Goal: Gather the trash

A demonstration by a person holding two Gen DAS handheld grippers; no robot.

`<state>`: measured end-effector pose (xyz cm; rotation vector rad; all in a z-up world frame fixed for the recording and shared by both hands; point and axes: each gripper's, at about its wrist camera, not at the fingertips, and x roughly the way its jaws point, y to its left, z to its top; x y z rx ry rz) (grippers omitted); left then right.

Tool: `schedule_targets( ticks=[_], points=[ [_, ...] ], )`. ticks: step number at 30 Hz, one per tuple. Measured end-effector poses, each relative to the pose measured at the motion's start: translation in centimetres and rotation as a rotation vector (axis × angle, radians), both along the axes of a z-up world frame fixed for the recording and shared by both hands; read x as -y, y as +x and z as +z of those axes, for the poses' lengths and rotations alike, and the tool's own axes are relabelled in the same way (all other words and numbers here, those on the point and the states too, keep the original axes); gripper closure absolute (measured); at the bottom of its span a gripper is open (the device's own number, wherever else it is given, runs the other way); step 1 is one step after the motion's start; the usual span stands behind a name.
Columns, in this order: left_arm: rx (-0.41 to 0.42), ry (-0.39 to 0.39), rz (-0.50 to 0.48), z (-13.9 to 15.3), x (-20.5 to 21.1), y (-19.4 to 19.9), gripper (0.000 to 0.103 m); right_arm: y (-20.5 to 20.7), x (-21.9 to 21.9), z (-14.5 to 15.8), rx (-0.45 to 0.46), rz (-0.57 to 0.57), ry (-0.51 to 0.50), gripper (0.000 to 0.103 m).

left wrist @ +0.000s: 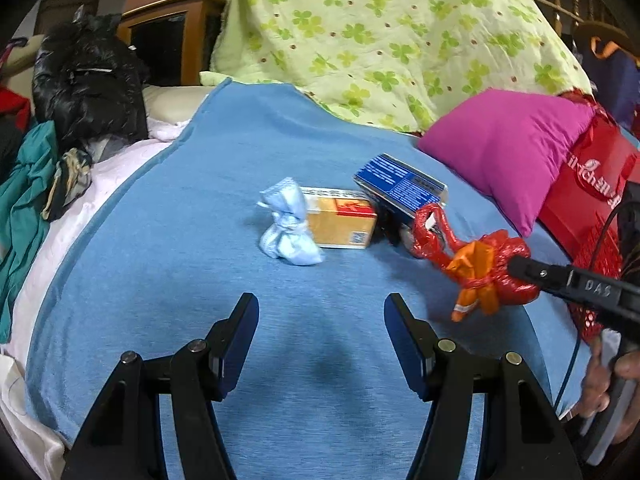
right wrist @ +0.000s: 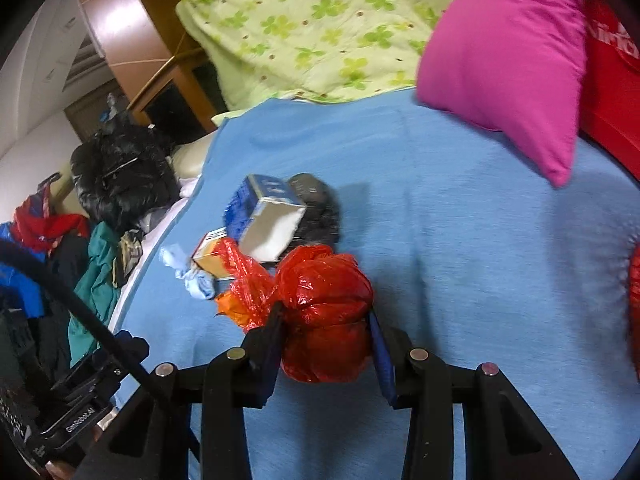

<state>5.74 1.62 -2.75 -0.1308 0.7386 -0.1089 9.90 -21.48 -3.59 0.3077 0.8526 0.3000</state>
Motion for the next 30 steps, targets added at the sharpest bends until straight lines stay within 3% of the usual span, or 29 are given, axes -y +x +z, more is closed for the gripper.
schedule_targets(
  ticks=[7, 14, 17, 20, 21, 24, 27, 30],
  points=[
    [-0.006, 0.028, -0.038, -0.3, 2.1, 0.1, 0.037, -1.6, 2.2, 0.4, -0.022, 0.112, 0.146, 0.061],
    [-0.019, 0.05, -0.057, -0.6, 3.4, 0.3, 0.037, -3.5, 3.6, 2.4, 0.105, 0.078, 0.068, 0.061],
    [-0.026, 0.063, -0.066, -0.8, 3.9, 0.4, 0.037, -4.4, 2.9, 2.8, 0.159, 0.028, -0.136, 0.061],
    [-0.026, 0.07, -0.074, -0.9, 4.3, 0.3, 0.037, -4.9, 1.4, 2.5, 0.179, 0.065, -0.249, 0.061],
    [-0.027, 0.074, -0.077, -0.9, 4.5, 0.3, 0.037, -5.1, 0.9, 2.3, 0.179, 0.097, -0.25, 0.061],
    [-0.026, 0.077, -0.082, -0.9, 4.6, 0.3, 0.037, -5.4, 1.1, 2.5, 0.166, 0.159, -0.122, 0.061],
    [-0.023, 0.079, -0.088, -0.9, 4.7, 0.2, 0.037, -5.3, 1.5, 2.8, 0.195, 0.111, -0.166, 0.061],
    [-0.024, 0.084, -0.091, -1.0, 4.7, 0.2, 0.037, -4.5, 1.9, 1.8, 0.126, 0.098, -0.14, 0.061]
  ],
)
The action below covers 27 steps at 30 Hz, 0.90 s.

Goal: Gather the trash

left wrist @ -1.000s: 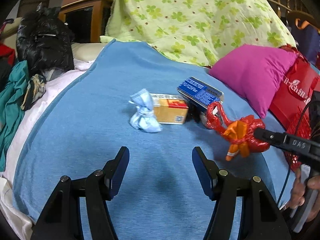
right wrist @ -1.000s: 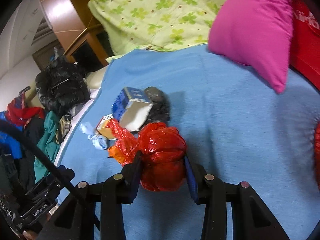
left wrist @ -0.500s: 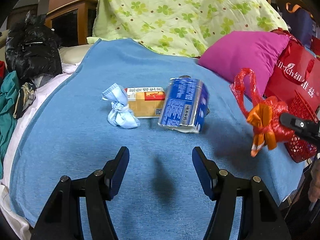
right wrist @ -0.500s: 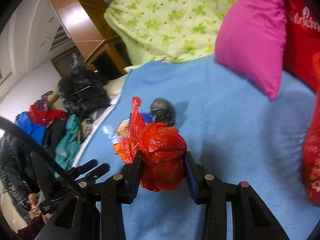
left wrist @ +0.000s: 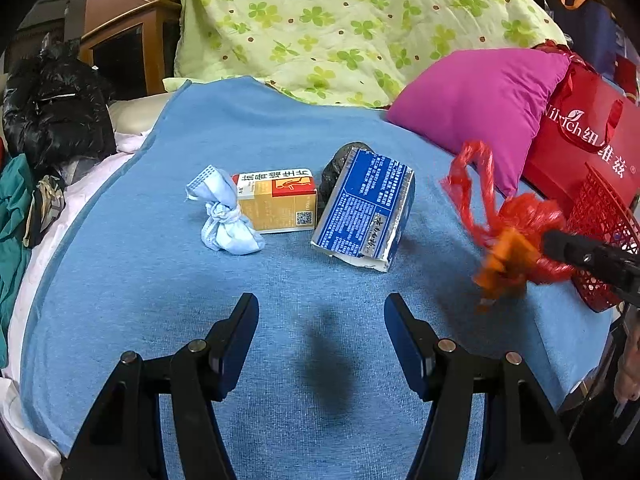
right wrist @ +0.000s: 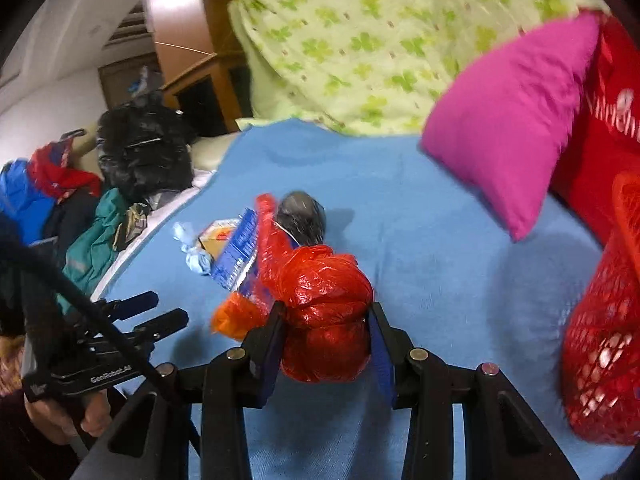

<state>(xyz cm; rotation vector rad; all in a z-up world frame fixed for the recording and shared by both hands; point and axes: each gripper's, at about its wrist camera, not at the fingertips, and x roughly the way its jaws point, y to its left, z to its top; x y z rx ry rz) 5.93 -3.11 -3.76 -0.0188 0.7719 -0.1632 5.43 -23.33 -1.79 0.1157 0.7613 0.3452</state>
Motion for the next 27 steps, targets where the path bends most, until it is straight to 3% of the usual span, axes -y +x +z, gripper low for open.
schedule_targets(
  ticks=[3, 7, 9, 10, 12, 13, 16, 18, 20, 23, 27],
  points=[
    [0.001, -0.011, -0.004, 0.1, -0.1, 0.0, 0.037, 0.3, -0.6, -0.9, -0.044, 0.025, 0.008, 0.061],
    [0.006, -0.015, -0.017, 0.2, 0.1, -0.2, 0.037, 1.8, 0.8, -2.5, -0.16, 0.012, 0.144, 0.061],
    [0.011, -0.01, -0.025, 0.2, 0.3, -0.3, 0.036, 1.8, 1.3, -2.5, -0.183, 0.048, 0.264, 0.061],
    [0.013, -0.009, -0.027, 0.3, 0.3, -0.3, 0.035, 1.7, 1.3, -2.4, -0.166, 0.047, 0.267, 0.061],
    [0.015, -0.014, -0.027, 0.4, 0.3, -0.4, 0.034, 1.6, 0.7, -2.3, -0.124, -0.012, 0.103, 0.061],
    [0.014, -0.019, -0.027, 0.4, 0.3, -0.4, 0.034, 1.7, 0.5, -2.5, -0.139, -0.011, 0.096, 0.061],
    [0.013, -0.029, -0.034, 0.4, 0.3, -0.4, 0.033, 2.1, 1.0, -3.4, -0.218, 0.034, 0.249, 0.061],
    [0.014, -0.041, -0.048, 0.5, 0.5, -0.5, 0.032, 2.1, 0.7, -3.4, -0.212, 0.025, 0.206, 0.059],
    [0.02, -0.043, -0.067, 0.5, 0.8, -0.6, 0.029, 2.5, 0.8, -4.3, -0.277, 0.033, 0.247, 0.058],
    [0.02, -0.04, -0.097, 0.5, 1.6, -0.8, 0.025, 2.7, 1.5, -5.5, -0.373, 0.012, 0.328, 0.04],
    [-0.002, -0.029, -0.142, 0.0, 2.9, -0.9, 0.025, 3.1, 2.6, -5.4, -0.364, -0.029, 0.369, 0.039]
  ],
)
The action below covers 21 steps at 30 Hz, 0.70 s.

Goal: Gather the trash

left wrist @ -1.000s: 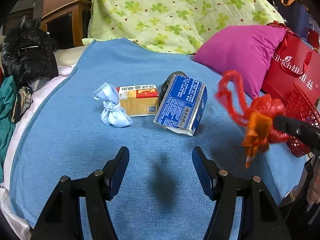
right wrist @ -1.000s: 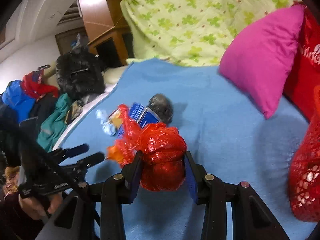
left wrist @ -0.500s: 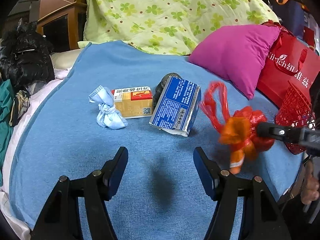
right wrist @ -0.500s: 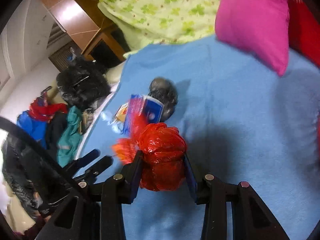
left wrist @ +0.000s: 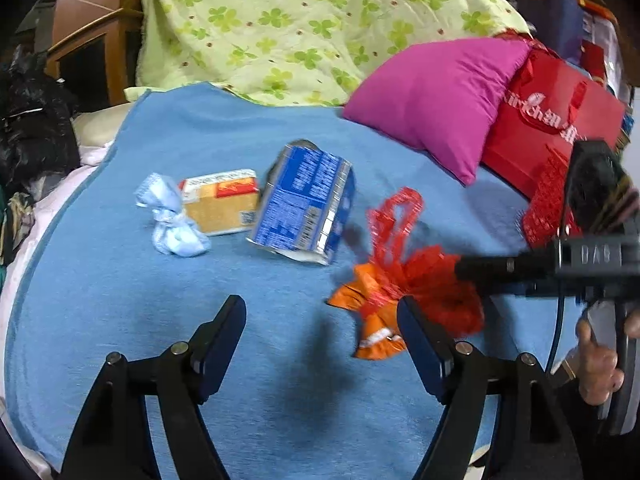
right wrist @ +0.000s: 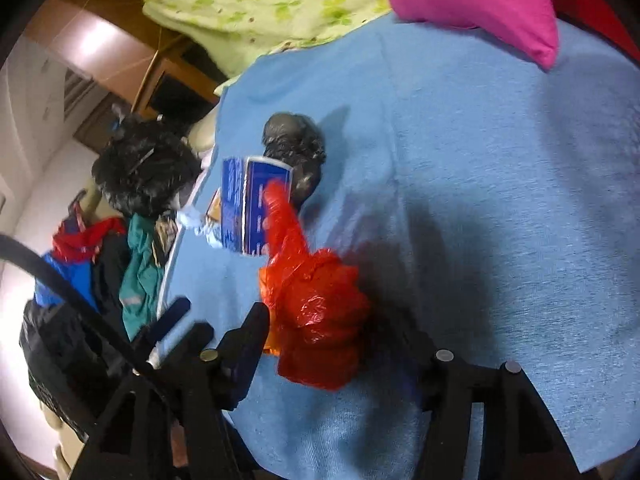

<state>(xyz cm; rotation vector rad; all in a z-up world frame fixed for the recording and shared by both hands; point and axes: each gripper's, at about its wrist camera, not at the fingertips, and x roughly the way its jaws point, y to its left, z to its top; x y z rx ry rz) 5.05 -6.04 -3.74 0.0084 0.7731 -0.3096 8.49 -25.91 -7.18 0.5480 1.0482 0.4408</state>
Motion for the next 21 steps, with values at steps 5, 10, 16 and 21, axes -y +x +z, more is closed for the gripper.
schedule_targets(
  ticks=[5, 10, 16, 21],
  points=[
    [-0.05, -0.004, -0.041, -1.2, 1.7, 0.4, 0.024, 0.1, 0.3, 0.4, 0.009, -0.026, -0.005, 0.039],
    [-0.106, -0.007, -0.064, -2.4, 3.0, 1.1, 0.024, 0.3, -0.2, 0.0, -0.006, -0.003, 0.003, 0.039],
    [-0.153, -0.088, -0.051, -3.0, 1.9, 1.8, 0.037, 0.8, -1.1, -0.8, -0.027, 0.001, 0.003, 0.039],
    [-0.204, -0.095, -0.032, -3.8, 0.9, 2.2, 0.059, 0.8, -1.5, -0.4, 0.016, -0.01, -0.07, 0.055]
  ],
)
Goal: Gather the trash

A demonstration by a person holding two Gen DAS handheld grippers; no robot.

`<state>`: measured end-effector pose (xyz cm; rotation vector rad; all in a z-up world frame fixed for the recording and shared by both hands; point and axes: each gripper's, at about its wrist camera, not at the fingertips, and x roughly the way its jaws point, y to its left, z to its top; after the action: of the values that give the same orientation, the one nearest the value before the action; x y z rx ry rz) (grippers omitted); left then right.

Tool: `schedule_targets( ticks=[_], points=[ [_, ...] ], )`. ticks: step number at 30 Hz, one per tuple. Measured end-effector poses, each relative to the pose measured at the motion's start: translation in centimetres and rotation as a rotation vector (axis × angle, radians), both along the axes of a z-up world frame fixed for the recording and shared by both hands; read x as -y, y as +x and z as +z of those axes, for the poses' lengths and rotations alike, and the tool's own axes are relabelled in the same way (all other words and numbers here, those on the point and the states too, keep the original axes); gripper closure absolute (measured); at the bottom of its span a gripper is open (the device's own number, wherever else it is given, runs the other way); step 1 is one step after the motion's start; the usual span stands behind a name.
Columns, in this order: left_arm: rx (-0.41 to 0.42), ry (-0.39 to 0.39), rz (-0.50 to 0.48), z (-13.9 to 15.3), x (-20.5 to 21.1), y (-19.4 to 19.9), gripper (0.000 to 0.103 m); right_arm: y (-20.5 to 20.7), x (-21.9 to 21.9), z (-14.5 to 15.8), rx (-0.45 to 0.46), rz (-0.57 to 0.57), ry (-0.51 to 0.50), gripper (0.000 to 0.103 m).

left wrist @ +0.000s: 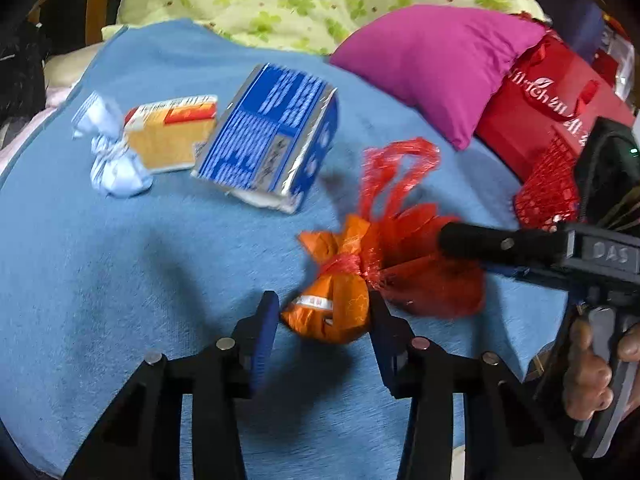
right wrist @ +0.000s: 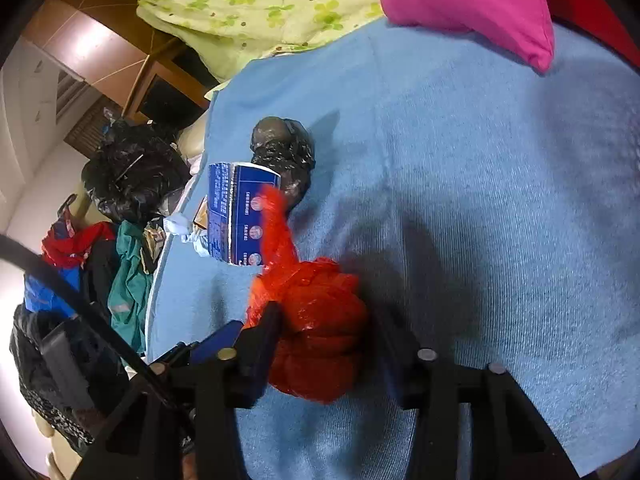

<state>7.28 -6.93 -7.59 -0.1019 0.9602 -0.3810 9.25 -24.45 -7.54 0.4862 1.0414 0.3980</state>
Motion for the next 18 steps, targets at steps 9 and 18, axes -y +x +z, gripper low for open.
schedule_targets(
  ticks=[9, 18],
  points=[
    [0.016, 0.026, 0.031, 0.2, -1.3, -0.1, 0.061, 0.0, 2.1, 0.9, 0.035, -0.077, -0.046, 0.056],
    [0.051, 0.041, 0.044, 0.9, -1.4, -0.1, 0.04, 0.2, 1.6, 0.2, -0.009, -0.044, -0.025, 0.043]
  ],
)
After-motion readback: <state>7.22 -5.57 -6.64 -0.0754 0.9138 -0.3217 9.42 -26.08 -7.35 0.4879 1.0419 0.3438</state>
